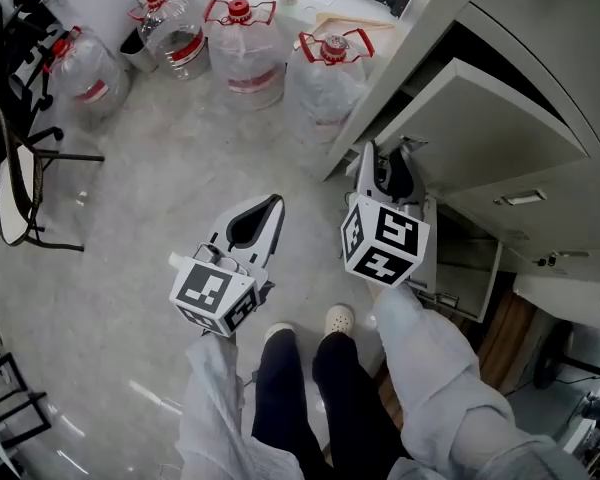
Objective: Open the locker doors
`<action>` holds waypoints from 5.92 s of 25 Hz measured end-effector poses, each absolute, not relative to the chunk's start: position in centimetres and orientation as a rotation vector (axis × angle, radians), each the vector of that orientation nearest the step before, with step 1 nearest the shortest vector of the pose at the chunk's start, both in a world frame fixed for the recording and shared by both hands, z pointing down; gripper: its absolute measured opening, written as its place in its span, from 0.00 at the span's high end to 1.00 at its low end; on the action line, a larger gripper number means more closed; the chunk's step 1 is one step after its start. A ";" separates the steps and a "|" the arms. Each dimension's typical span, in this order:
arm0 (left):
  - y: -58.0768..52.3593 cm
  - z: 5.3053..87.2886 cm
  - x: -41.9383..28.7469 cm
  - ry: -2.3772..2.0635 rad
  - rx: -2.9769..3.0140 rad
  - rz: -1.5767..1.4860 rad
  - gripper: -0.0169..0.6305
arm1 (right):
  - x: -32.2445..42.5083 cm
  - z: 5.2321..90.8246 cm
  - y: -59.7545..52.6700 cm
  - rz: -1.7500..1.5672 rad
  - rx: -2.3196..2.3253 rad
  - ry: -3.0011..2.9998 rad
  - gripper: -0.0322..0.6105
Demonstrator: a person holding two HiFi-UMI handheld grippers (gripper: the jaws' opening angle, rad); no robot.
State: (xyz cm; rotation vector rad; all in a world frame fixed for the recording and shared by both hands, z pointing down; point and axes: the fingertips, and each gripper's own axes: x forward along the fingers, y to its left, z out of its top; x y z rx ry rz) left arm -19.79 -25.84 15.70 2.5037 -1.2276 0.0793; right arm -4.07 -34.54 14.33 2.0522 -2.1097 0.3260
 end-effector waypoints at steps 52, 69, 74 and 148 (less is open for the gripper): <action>-15.3 17.0 -5.9 -0.819 2.587 0.165 0.96 | 4.8 14.6 -12.3 0.139 1.197 -2.620 0.77; -12.1 17.8 -0.8 -0.778 2.607 0.235 0.96 | 11.5 14.8 -8.8 0.172 0.816 -2.687 0.77; -11.5 18.0 -0.3 -0.780 2.591 0.224 0.96 | 13.1 14.8 -8.3 0.175 0.738 -2.679 0.77; -2.4 -9.3 3.6 -0.837 2.791 0.194 0.96 | 22.4 -9.5 4.7 0.425 2.249 -2.139 0.95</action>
